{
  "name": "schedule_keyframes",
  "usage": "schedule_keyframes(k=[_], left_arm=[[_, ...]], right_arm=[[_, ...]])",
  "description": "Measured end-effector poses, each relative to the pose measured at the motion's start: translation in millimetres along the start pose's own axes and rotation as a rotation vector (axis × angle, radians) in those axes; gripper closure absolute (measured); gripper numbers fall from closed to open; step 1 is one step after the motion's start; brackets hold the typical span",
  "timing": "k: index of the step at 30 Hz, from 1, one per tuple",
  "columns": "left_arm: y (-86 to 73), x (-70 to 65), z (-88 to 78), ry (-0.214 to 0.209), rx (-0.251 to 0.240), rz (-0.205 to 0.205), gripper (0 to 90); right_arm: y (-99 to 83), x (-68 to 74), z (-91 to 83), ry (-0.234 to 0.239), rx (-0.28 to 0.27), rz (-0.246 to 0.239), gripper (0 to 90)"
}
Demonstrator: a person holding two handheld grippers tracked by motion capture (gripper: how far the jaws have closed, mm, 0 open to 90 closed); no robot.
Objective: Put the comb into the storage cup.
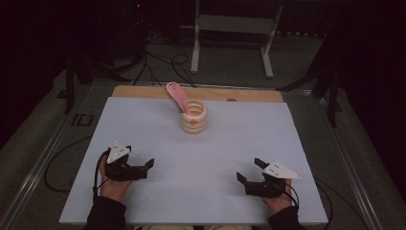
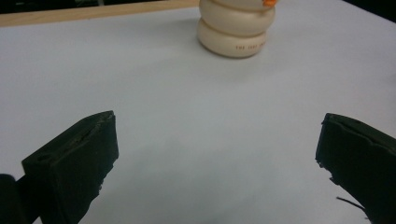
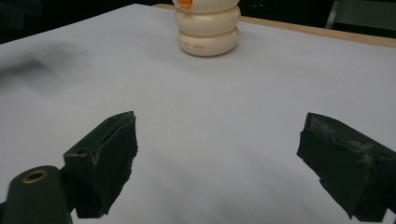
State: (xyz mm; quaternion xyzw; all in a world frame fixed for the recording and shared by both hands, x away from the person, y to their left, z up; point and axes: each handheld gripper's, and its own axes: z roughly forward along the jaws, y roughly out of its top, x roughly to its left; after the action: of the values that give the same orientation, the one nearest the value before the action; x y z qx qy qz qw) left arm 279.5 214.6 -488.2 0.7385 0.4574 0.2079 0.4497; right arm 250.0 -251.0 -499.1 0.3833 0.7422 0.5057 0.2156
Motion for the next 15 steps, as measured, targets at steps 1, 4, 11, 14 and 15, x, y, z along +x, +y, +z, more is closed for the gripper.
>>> schedule_keyframes(k=[1,4,11,14,15], left_arm=[[-1.7,1.0,-1.3,0.001,0.000,0.000,0.1],[-6.9,3.0,-4.3,0.005,-0.011,-0.002,0.1],[-14.9,0.3,-12.6,0.016,-0.044,0.032,0.1],[-18.3,0.3,-14.1,0.013,-0.042,0.033,0.1],[-21.3,1.2,-15.8,0.023,-0.034,0.042,0.1]], right_arm=[[0.2,-0.3,-0.3,-0.001,-0.002,0.000,11.1],[0.3,-0.4,-0.9,-0.001,-0.005,0.003,11.1],[1.1,0.0,-1.1,0.004,-0.012,0.001,11.0],[1.2,-1.1,-1.3,-0.002,-0.015,0.001,11.0],[1.3,-1.4,-1.3,-0.003,-0.017,0.002,10.9]])
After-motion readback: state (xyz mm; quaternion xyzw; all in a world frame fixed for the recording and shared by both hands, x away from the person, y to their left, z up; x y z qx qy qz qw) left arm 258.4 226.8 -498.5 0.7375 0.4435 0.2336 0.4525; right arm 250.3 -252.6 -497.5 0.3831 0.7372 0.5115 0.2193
